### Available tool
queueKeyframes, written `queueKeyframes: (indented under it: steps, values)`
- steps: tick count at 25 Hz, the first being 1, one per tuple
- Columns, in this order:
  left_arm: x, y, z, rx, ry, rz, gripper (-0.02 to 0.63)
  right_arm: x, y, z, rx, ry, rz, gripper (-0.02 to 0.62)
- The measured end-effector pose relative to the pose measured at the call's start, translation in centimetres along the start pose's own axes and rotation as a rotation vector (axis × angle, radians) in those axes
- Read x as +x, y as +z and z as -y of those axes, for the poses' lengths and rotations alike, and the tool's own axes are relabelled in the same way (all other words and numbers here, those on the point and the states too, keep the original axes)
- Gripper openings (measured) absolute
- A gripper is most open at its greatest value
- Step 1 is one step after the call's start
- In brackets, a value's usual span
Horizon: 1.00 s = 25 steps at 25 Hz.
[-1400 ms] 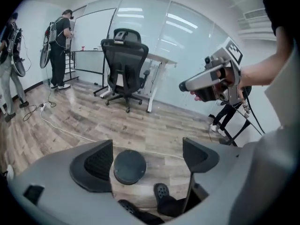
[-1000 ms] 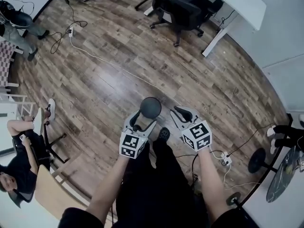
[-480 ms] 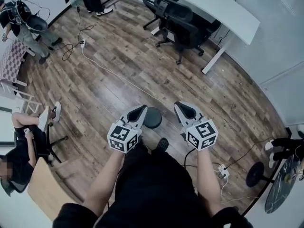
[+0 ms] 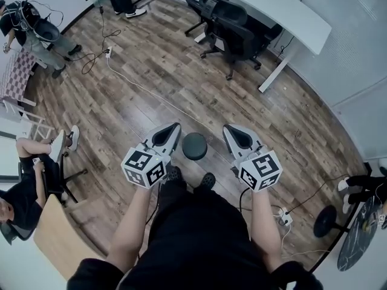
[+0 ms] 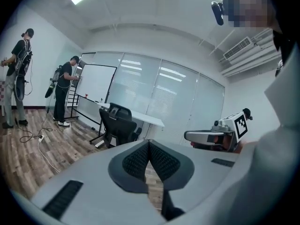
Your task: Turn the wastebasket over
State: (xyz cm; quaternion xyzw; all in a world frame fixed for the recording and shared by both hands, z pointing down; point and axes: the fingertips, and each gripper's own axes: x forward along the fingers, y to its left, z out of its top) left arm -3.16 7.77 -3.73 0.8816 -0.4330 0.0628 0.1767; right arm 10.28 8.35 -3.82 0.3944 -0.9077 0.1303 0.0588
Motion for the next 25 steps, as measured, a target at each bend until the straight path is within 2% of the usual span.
queueKeyframes:
  steps: [7,12,25]
  values:
    - [-0.5,0.4,1.5,0.004,-0.026,0.025,0.017,-1.2,0.0,-0.6,0.002,0.003,0.015,0.032]
    - [-0.4,0.2,2.0,-0.010,-0.042,0.010,0.015,-1.5,-0.1,-1.1,-0.003,0.010,0.009,0.032]
    - [0.5,0.1,2.0,0.039,-0.045,-0.003,0.015,-1.9,-0.5,-0.1,-0.005,-0.026,0.005,0.032]
